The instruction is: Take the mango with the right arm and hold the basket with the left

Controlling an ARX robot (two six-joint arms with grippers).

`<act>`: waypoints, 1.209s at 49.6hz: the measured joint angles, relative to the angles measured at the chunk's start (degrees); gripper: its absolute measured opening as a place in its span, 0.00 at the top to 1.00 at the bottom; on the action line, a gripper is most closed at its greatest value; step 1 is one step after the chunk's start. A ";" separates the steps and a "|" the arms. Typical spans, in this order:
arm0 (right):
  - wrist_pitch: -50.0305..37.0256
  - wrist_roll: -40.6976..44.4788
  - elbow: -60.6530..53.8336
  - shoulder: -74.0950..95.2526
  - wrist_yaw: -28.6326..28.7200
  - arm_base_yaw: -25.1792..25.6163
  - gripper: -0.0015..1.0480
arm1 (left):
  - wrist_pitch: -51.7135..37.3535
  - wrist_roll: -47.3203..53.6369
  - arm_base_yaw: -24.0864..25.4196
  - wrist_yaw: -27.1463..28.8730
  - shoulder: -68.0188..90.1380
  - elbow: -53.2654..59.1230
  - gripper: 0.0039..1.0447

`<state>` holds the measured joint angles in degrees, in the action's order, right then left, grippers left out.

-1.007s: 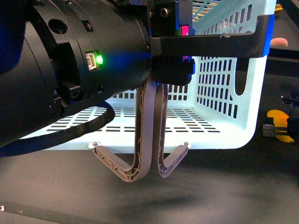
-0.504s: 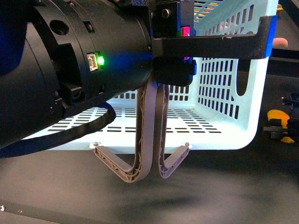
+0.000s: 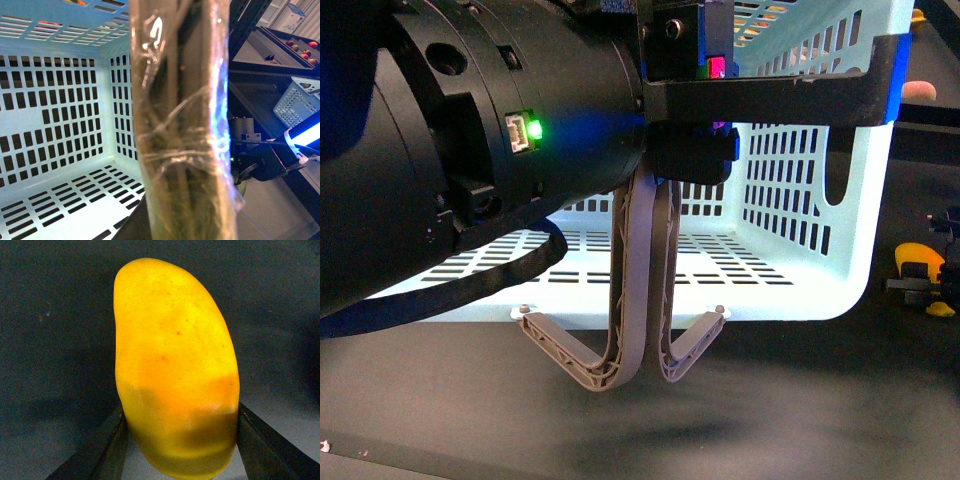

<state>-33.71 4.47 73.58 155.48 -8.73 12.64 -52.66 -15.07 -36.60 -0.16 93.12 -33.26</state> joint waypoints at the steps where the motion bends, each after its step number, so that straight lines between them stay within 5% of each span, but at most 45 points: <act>1: -0.22 -0.20 -0.44 -0.33 0.24 -0.04 0.48 | 0.00 0.00 0.00 0.02 0.00 0.02 0.92; 31: -4.07 -7.43 -22.43 -29.88 10.01 -0.42 0.48 | 0.00 0.00 0.00 0.00 0.00 0.02 0.92; 44: 3.52 -11.96 -36.79 -57.51 18.47 -2.89 0.48 | 0.00 0.00 0.00 0.02 0.00 0.02 0.92; 60: 11.61 -15.45 -40.72 -80.39 26.43 -8.50 0.48 | 0.00 -0.02 0.00 0.11 0.04 0.00 0.92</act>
<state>-22.11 -10.98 32.86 75.09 17.69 4.14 -52.66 -15.09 -36.60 -0.05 93.17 -33.26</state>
